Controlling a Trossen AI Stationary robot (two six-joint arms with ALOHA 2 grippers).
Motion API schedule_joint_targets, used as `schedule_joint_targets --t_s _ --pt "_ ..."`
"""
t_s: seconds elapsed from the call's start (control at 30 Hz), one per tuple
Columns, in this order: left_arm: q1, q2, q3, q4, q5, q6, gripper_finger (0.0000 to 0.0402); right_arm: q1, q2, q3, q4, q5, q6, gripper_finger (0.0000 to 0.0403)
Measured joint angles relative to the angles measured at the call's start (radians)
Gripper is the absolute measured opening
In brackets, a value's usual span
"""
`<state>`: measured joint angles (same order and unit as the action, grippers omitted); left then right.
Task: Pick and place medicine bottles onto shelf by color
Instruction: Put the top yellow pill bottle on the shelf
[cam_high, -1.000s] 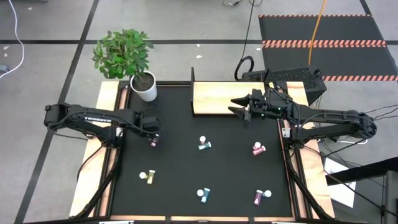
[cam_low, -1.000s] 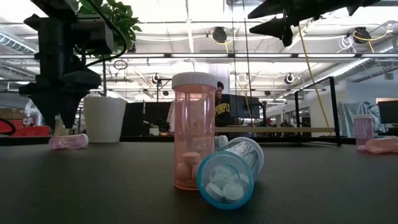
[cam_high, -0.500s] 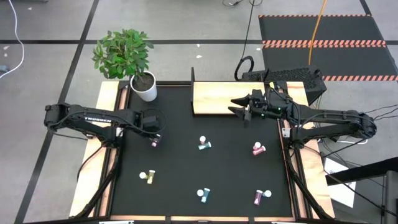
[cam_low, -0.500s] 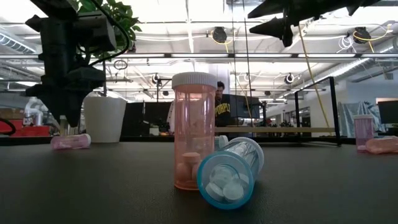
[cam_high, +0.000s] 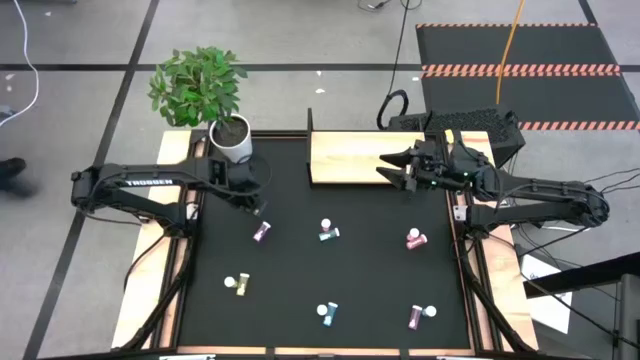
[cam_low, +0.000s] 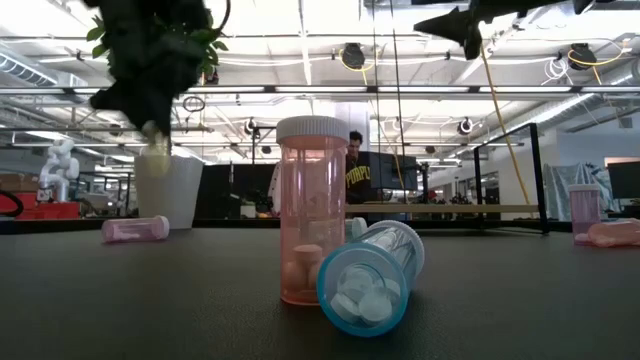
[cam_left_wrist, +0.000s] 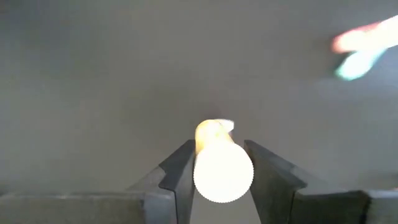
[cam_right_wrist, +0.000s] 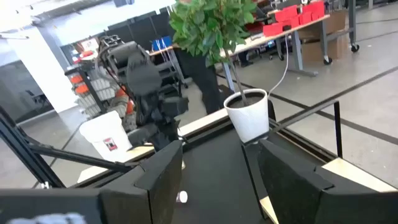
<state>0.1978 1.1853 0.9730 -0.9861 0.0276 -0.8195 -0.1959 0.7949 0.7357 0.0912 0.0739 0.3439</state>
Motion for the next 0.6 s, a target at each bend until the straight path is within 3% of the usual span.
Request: schedule_joint_targets --t_s 0.2,0.6 --pt "0.029 0.098 0.265 -0.010 -0.001 0.130 0.0131 0.001 -0.055 0.000 -0.063 -0.001 -0.012 0.0203" --pt "0.044 0.523 0.917 -0.141 -0.002 0.341 0.0131 0.001 -0.090 0.000 -0.187 -0.090 -0.047 0.0203"
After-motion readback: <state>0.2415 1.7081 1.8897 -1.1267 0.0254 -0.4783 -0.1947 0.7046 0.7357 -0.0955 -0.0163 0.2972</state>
